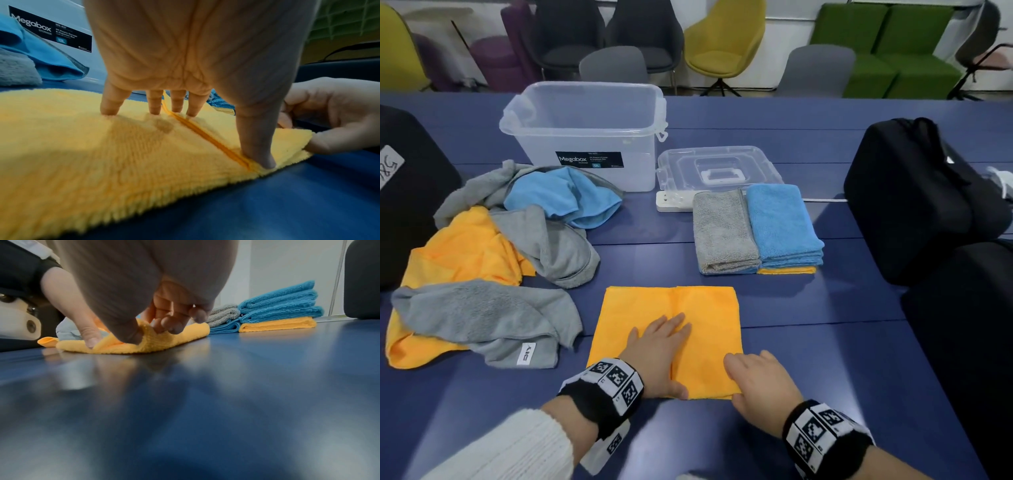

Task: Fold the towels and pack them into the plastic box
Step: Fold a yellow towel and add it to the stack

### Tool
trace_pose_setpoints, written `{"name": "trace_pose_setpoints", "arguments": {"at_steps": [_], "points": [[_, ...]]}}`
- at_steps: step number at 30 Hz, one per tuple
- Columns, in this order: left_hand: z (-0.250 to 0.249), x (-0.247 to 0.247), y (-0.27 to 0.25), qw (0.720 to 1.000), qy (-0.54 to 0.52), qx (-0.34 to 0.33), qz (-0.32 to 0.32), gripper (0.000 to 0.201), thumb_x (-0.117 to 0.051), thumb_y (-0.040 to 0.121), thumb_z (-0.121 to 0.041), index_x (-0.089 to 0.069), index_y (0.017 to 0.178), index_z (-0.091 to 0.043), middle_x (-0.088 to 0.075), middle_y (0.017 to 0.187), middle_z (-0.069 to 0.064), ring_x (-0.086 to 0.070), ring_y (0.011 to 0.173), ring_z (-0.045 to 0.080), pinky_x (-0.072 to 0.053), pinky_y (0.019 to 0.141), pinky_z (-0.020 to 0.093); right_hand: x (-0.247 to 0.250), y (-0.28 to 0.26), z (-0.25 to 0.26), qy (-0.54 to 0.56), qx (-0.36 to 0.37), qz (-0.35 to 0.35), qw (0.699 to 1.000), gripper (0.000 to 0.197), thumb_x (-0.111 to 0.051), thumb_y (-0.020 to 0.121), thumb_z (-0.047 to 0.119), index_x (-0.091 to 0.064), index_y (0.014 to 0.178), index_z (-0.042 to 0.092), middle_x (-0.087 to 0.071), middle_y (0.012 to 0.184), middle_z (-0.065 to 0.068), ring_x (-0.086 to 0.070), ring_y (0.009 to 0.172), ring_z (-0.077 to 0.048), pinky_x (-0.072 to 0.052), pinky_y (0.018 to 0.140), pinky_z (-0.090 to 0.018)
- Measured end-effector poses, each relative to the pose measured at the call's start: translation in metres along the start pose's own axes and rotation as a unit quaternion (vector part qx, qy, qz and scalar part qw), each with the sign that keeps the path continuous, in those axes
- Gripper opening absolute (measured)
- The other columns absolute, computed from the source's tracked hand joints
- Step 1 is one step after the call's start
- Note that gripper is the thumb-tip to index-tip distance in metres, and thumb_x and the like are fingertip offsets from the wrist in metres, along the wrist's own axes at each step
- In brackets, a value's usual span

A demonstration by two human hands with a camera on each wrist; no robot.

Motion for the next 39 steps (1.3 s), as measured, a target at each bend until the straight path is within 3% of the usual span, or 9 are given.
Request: {"name": "trace_pose_setpoints", "arguments": {"at_steps": [4, 7, 10, 14, 17, 22, 27, 33, 39], "points": [[-0.002, 0.001, 0.001, 1.000, 0.008, 0.004, 0.005, 0.115, -0.073, 0.070, -0.057, 0.002, 0.152, -0.029, 0.016, 0.159, -0.012, 0.007, 0.148, 0.018, -0.012, 0.115, 0.059, -0.006, -0.004, 0.000, 0.016, 0.036, 0.029, 0.999, 0.043, -0.072, 0.043, 0.021, -0.040, 0.072, 0.030, -0.042, 0.060, 0.014, -0.036, 0.047, -0.007, -0.026, 0.050, -0.017], [-0.002, 0.000, 0.000, 1.000, 0.012, 0.002, 0.010, 0.115, -0.073, 0.071, -0.056, 0.003, 0.152, -0.028, 0.018, 0.159, -0.012, 0.008, 0.148, 0.018, -0.011, 0.115, 0.058, -0.003, -0.012, -0.007, 0.091, 0.039, 0.058, 0.993, 0.011, -0.058, 0.071, 0.024, -0.053, 0.081, 0.025, -0.051, 0.075, 0.008, -0.048, 0.063, -0.012, -0.033, 0.061, -0.021], [-0.002, 0.000, 0.000, 1.000, 0.011, -0.002, 0.014, 0.114, -0.073, 0.072, -0.054, 0.005, 0.152, -0.029, 0.019, 0.158, -0.012, 0.009, 0.148, 0.018, -0.010, 0.116, 0.058, 0.007, -0.011, -0.015, 0.146, 0.040, 0.120, 0.981, 0.023, -0.040, 0.089, 0.031, -0.059, 0.097, 0.022, -0.058, 0.092, 0.004, -0.053, 0.083, -0.018, -0.039, 0.073, -0.028], [0.003, 0.001, 0.001, 1.000, -0.008, -0.016, 0.010, 0.111, -0.073, 0.072, -0.053, 0.001, 0.152, -0.031, 0.015, 0.159, -0.013, 0.005, 0.148, 0.017, -0.010, 0.117, 0.056, 0.022, 0.003, -0.016, 0.159, 0.027, 0.140, 0.977, 0.015, -0.039, 0.090, 0.023, -0.051, 0.082, 0.021, -0.060, 0.082, 0.001, -0.052, 0.074, -0.021, -0.047, 0.068, -0.035], [0.015, 0.003, 0.002, 0.997, -0.059, -0.028, -0.030, 0.100, -0.070, 0.073, -0.056, -0.012, 0.151, -0.033, 0.002, 0.160, -0.015, -0.007, 0.147, 0.015, -0.019, 0.117, 0.047, 0.032, 0.018, -0.013, 0.148, -0.004, 0.093, 0.985, 0.003, -0.043, 0.090, 0.021, -0.043, 0.093, 0.022, -0.053, 0.083, 0.003, -0.049, 0.077, -0.022, -0.043, 0.068, -0.034], [0.055, 0.016, -0.012, 0.968, -0.104, 0.138, -0.184, 0.069, -0.060, 0.084, -0.045, -0.030, 0.143, -0.026, -0.027, 0.148, -0.002, -0.028, 0.134, 0.023, -0.037, 0.105, 0.042, 0.032, 0.036, -0.016, 0.088, -0.020, 0.070, 0.993, 0.057, -0.056, 0.085, 0.034, -0.037, 0.137, 0.021, -0.040, 0.135, 0.002, -0.037, 0.123, -0.020, -0.028, 0.097, -0.035], [0.103, 0.007, -0.024, 0.921, -0.183, 0.314, -0.136, 0.082, -0.072, 0.075, -0.044, -0.029, 0.137, -0.011, -0.036, 0.135, 0.014, -0.040, 0.123, 0.035, -0.039, 0.101, 0.041, 0.019, 0.040, -0.032, 0.051, -0.036, 0.135, 0.989, 0.117, -0.070, 0.065, 0.066, -0.007, 0.152, 0.018, -0.001, 0.161, 0.001, -0.007, 0.146, -0.017, -0.014, 0.113, -0.041], [0.098, 0.009, -0.021, 0.915, -0.283, 0.278, -0.070, 0.025, -0.069, 0.081, -0.023, -0.046, 0.086, -0.012, -0.052, 0.084, 0.003, -0.052, 0.073, 0.018, -0.037, 0.057, 0.027, 0.011, 0.042, -0.040, 0.066, -0.043, 0.154, 0.985, 0.127, -0.069, 0.060, 0.073, -0.001, 0.153, 0.019, 0.004, 0.161, 0.004, -0.005, 0.147, -0.013, -0.011, 0.115, -0.041], [0.066, 0.043, -0.017, 0.895, -0.387, 0.185, -0.125, 0.023, -0.065, 0.083, -0.013, -0.051, 0.101, -0.008, -0.058, 0.100, 0.011, -0.054, 0.081, 0.021, -0.043, 0.074, 0.033, 0.013, 0.042, -0.040, 0.074, -0.042, 0.149, 0.985, 0.128, -0.070, 0.060, 0.072, -0.001, 0.153, 0.019, 0.004, 0.161, 0.005, -0.006, 0.146, -0.013, -0.011, 0.114, -0.040]]}}
Point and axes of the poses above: each hand's wrist, its own y-axis towards the middle knuckle, its own x-axis out of the back of the hand, z = x × y, the point moved 4 cm from there along y, towards the middle knuckle
